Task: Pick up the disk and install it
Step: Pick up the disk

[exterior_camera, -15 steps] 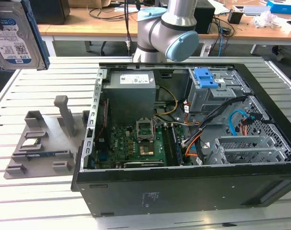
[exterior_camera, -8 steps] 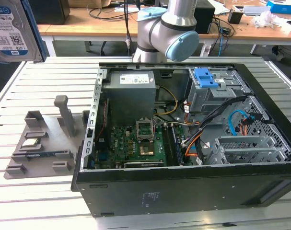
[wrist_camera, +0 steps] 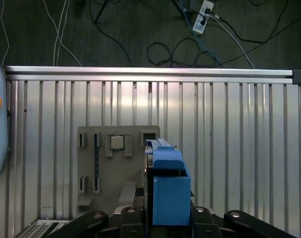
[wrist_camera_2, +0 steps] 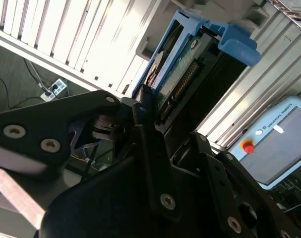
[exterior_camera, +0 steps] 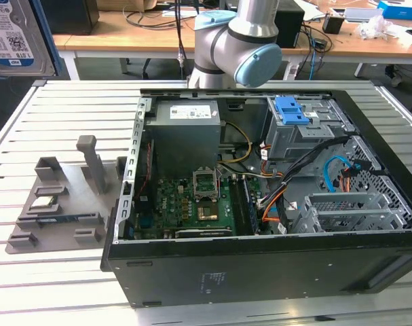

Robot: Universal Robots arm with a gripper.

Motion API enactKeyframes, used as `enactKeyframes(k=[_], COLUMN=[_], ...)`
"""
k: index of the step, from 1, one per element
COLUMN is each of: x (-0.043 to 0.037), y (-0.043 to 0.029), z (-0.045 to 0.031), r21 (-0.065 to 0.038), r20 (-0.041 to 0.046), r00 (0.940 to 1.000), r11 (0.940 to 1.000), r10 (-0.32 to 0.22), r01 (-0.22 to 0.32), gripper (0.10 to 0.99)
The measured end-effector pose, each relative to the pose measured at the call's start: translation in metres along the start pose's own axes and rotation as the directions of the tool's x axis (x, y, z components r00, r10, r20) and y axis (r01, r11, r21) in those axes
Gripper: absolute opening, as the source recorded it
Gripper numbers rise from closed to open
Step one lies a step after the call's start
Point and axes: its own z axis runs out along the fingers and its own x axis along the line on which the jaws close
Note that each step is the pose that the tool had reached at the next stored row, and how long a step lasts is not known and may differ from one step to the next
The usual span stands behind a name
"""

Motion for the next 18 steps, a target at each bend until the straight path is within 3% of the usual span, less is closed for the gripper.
enactKeyframes(k=[18], x=[-0.0007], y=[0.0015], z=[-0.0347], r21=[-0.002], r20=[-0.0001], r00=[1.0000], r11=[1.0000], r10=[0.000], r01=[0.000], gripper=[0.365])
